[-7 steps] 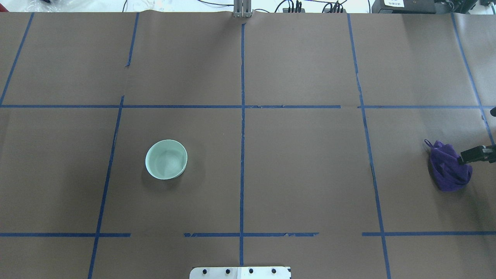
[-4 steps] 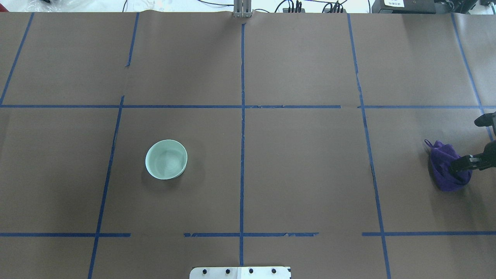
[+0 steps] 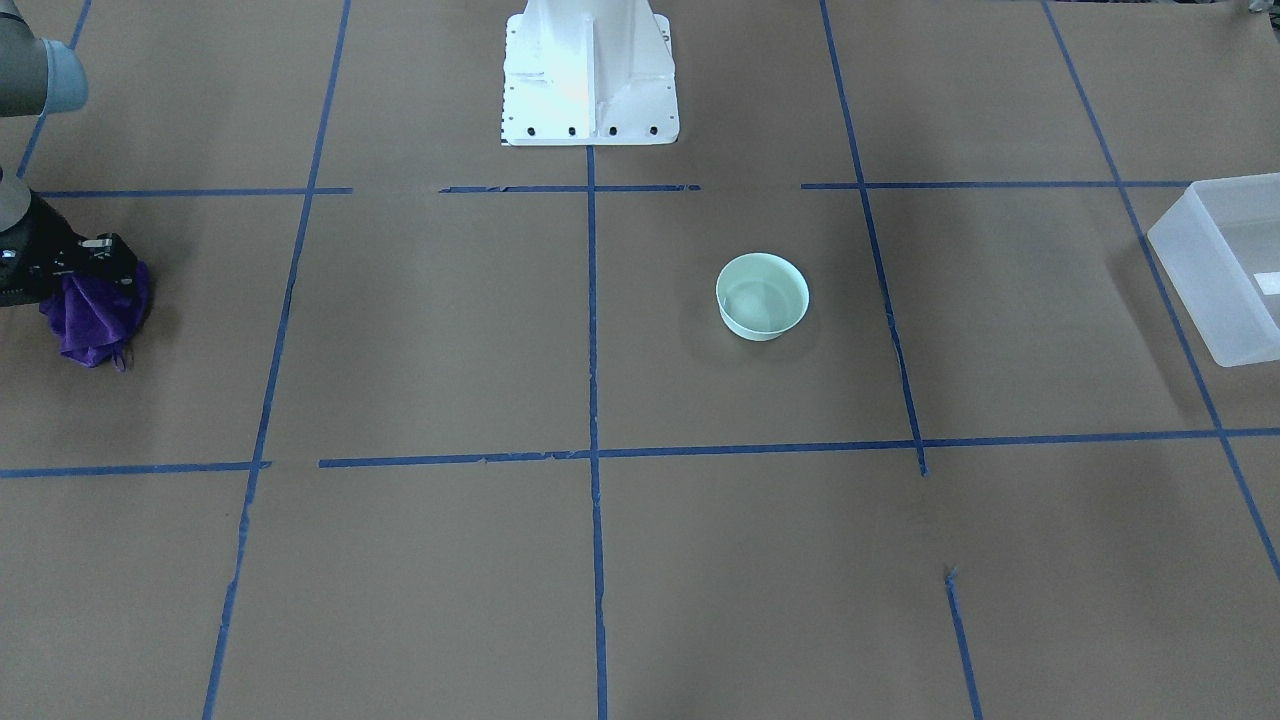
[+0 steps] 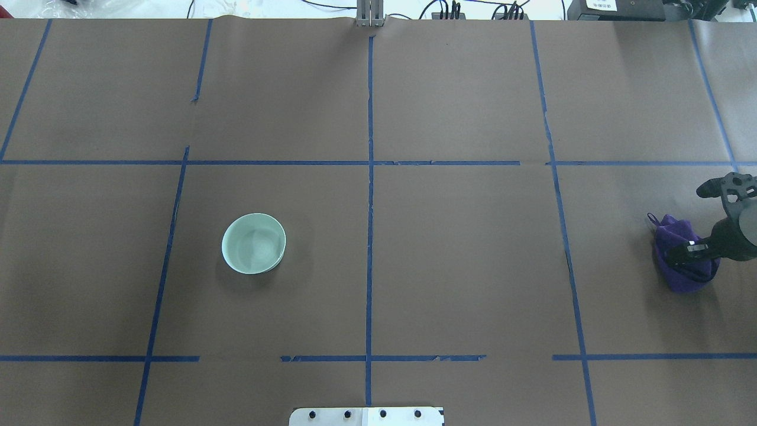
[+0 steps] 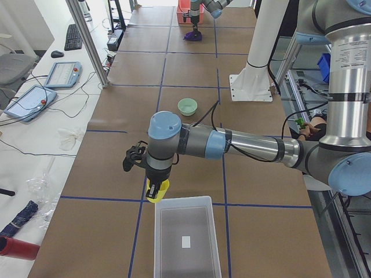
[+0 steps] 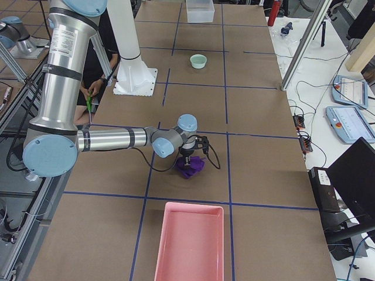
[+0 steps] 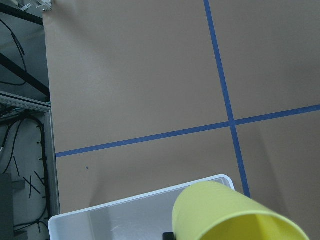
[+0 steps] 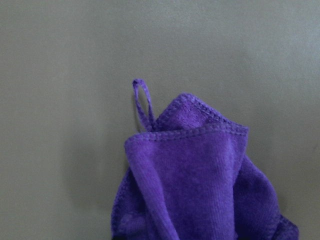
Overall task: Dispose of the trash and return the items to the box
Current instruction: 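Grasp the purple cloth with the right gripper while the left gripper carries the cup, then carry the purple cloth with the right gripper toward the pink tray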
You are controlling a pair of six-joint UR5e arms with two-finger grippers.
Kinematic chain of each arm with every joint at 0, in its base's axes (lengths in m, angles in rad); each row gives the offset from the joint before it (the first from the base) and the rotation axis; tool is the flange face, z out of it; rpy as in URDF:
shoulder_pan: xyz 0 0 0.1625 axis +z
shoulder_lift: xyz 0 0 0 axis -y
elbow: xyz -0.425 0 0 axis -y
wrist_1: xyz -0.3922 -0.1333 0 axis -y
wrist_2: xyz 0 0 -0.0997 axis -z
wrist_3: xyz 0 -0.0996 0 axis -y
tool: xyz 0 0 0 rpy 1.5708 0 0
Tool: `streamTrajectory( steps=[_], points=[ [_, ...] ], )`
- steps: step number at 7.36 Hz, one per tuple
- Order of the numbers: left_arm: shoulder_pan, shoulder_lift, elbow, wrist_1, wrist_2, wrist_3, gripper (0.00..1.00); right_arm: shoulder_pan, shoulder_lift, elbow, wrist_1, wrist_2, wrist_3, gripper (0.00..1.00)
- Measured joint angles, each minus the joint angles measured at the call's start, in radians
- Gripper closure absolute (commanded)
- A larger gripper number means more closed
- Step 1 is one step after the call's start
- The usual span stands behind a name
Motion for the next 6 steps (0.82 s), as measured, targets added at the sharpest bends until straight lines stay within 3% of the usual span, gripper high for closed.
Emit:
streamTrajectory(
  steps=[3,6],
  points=[
    [0.0,0.052,0.045,-0.067,-0.001,-0.001,1.0,0.069,-0.007,0.036,-0.005,0.011,-0.002,1.0],
    [0.001,0.08,0.11,-0.131,-0.008,-0.017,1.0,0.257,-0.012,0.204,-0.124,0.113,-0.03,1.0]
  ],
)
